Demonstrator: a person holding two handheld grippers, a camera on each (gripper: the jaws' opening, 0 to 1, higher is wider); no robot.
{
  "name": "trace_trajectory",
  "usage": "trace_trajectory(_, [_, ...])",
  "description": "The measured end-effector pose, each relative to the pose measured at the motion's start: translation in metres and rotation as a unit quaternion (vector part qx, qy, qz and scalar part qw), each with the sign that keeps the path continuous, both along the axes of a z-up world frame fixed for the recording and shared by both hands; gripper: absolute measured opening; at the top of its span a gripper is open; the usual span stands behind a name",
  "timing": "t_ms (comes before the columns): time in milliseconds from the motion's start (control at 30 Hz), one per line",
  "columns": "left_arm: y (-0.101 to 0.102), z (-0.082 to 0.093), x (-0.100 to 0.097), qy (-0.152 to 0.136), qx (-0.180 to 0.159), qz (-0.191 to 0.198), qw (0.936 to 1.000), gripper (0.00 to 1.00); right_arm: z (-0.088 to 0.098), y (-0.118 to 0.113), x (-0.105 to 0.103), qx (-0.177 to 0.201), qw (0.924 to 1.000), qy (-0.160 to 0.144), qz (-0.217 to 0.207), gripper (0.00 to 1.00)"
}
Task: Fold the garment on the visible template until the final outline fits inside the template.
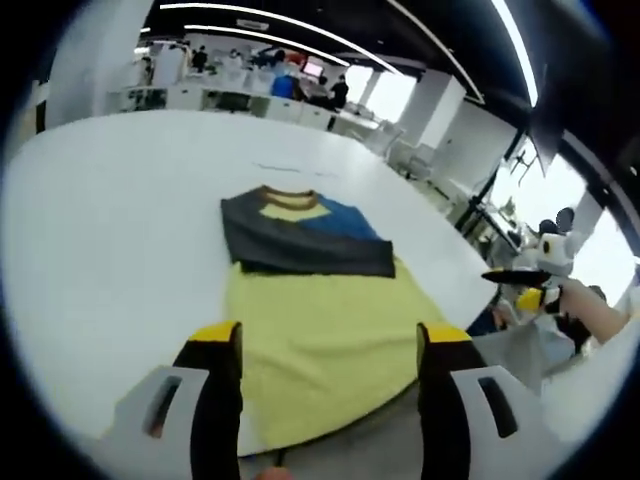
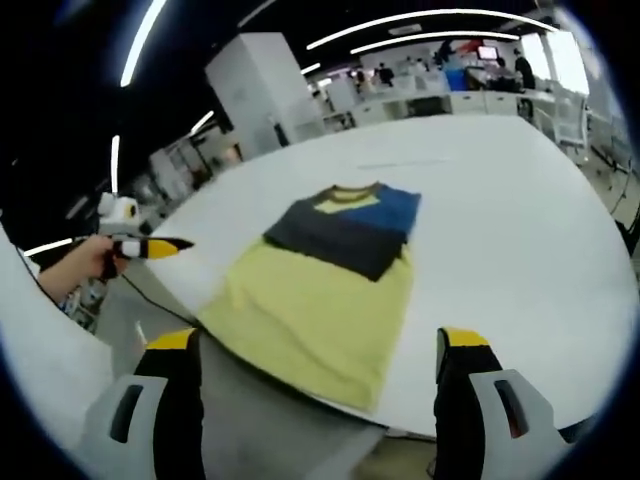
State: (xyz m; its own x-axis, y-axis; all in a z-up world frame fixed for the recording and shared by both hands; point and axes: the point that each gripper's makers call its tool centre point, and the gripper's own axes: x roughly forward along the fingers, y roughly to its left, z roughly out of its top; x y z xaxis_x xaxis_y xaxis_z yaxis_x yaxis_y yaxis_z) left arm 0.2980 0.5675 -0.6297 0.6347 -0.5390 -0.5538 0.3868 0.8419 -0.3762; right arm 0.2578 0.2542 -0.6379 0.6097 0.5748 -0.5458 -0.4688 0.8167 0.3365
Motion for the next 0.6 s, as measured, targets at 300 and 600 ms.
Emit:
trace_trajectory(300, [0.037,0.007,-0.009,-0.007,0.010,0.034,0.9994,0.69,0.007,-0.019,0.005,-0.004,0.9996,-0.007,-0.028,0.97])
trace_trajectory(600, [0.054,0.006,-0.016,0.002,0.001,0.048,0.9988,0.77,0.008,-0.020,0.006,-0.006,0.9994,-0.005,-0.033,0.97])
